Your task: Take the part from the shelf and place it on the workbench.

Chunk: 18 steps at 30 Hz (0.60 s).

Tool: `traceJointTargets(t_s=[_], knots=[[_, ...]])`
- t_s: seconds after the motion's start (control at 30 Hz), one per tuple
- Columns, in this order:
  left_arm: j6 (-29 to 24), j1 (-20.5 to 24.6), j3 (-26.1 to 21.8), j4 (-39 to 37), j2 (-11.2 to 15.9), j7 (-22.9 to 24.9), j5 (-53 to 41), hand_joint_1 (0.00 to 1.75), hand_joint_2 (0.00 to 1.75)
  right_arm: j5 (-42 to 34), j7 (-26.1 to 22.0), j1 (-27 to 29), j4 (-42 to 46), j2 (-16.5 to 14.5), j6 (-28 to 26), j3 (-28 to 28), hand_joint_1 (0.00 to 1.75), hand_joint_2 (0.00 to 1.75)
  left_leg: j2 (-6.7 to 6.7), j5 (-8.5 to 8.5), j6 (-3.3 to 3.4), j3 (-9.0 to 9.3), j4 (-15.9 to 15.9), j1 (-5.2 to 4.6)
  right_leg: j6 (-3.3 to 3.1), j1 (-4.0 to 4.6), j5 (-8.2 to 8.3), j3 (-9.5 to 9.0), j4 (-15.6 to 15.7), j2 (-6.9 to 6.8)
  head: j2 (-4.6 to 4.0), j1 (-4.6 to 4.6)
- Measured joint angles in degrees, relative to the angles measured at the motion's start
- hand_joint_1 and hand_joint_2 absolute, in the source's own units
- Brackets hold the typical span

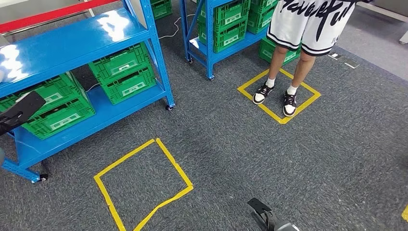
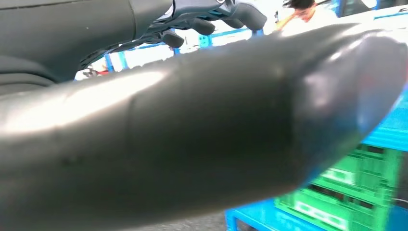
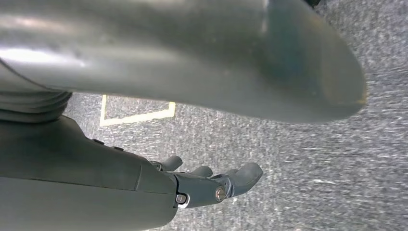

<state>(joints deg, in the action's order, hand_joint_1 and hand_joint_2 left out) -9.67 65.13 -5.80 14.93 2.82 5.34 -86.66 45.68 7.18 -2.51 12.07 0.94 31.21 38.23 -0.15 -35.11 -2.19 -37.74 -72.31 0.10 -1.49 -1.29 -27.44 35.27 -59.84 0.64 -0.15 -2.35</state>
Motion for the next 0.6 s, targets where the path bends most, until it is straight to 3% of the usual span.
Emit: traceJointTargets(t_s=[0.07,0.1,0.17,0.23,0.3,0.37,0.43,0.5,0.57,0.6], knots=[[0.0,-0.5,0.0,-0.1,0.9,0.3,0.0,0.0,0.0,0.4,0.0,0.2,0.0,0.0,0.0,0.0,0.0,0.0,0.0,0.0,0.27,-2.89,-0.7,-0.07,-0.09,0.11,-1.3,-1.63,0.0,0.23,0.0,0.01],[0.0,-0.7,0.0,-0.1,1.4,0.4,0.1,0.0,0.0,0.5,0.0,0.2,0.0,0.0,0.0,0.0,0.0,0.0,0.0,1.93,0.67,-3.13,1.6,-0.23,-0.11,0.19,-1.98,-2.55,0.0,0.31,0.0,0.01],[0.0,-0.8,0.0,-0.2,2.5,0.4,0.1,0.0,0.0,0.9,0.0,0.3,-0.1,-0.2,0.0,-0.1,0.0,0.0,-0.05,8.46,1.84,-2.36,8.6,-0.86,0.01,0.28,-3.25,-4.07,0.2,0.44,0.0,0.03],[0.0,-0.9,0.0,-0.3,3.4,0.5,0.1,0.0,0.0,1.2,0.1,0.2,-0.2,-0.4,-0.2,-0.1,0.0,0.0,-0.11,12.17,2.59,-1.44,12.8,-1.45,0.53,0.3,-4.13,-5.09,0.6,0.58,0.0,0.3],[0.1,-0.9,0.0,-0.2,4.0,0.7,0.0,0.0,0.0,1.3,0.1,0.2,-0.2,-0.5,-0.4,-0.1,0.0,0.0,-0.15,11.97,2.85,-0.43,13.9,-1.51,1.15,0.42,-4.1,-5.84,0.8,0.59,0.0,0.38],[0.1,-0.8,0.0,0.0,4.3,1.0,0.0,0.0,0.0,1.5,0.1,0.0,-0.2,-0.5,-0.2,-0.1,0.0,0.0,-0.21,11.76,3.32,1.13,14.9,-1.2,1.45,0.52,-3.57,-5.29,-1.2,0.29,0.0,0.11],[0.1,-0.7,0.0,0.1,4.5,1.3,-0.1,0.0,0.0,1.5,0.2,-0.4,-0.2,-0.5,0.0,-0.2,0.0,0.0,-0.24,11.13,3.82,2.58,15.5,-0.94,1.71,0.52,-4.11,-1.8,-6.7,0.01,0.0,-0.09],[0.2,-1.0,0.0,0.1,4.6,1.5,-0.1,0.0,0.0,1.6,0.3,-0.5,-0.2,-0.5,0.2,-0.3,0.0,0.0,-0.28,10.07,4.05,3.69,15.6,-0.89,2.11,0.49,-6.62,3.09,-12.7,-0.05,0.0,-0.26],[0.2,-1.5,0.0,0.0,4.7,1.6,-0.1,0.0,0.0,1.6,0.3,-0.4,-0.2,-0.5,0.2,-0.3,0.0,0.0,-0.43,8.67,3.91,5.18,15.4,-0.82,2.5,0.4,-8.07,5.96,-13.5,-0.09,0.0,-0.4],[0.2,-1.6,0.0,-0.1,4.8,1.7,-0.1,0.0,0.0,1.7,0.3,-0.4,-0.2,-0.5,0.2,-0.4,0.0,0.0,-0.48,7.88,3.72,6.03,15.3,-0.75,2.67,0.34,-7.02,6.24,-11.5,-0.13,0.0,-0.45]])
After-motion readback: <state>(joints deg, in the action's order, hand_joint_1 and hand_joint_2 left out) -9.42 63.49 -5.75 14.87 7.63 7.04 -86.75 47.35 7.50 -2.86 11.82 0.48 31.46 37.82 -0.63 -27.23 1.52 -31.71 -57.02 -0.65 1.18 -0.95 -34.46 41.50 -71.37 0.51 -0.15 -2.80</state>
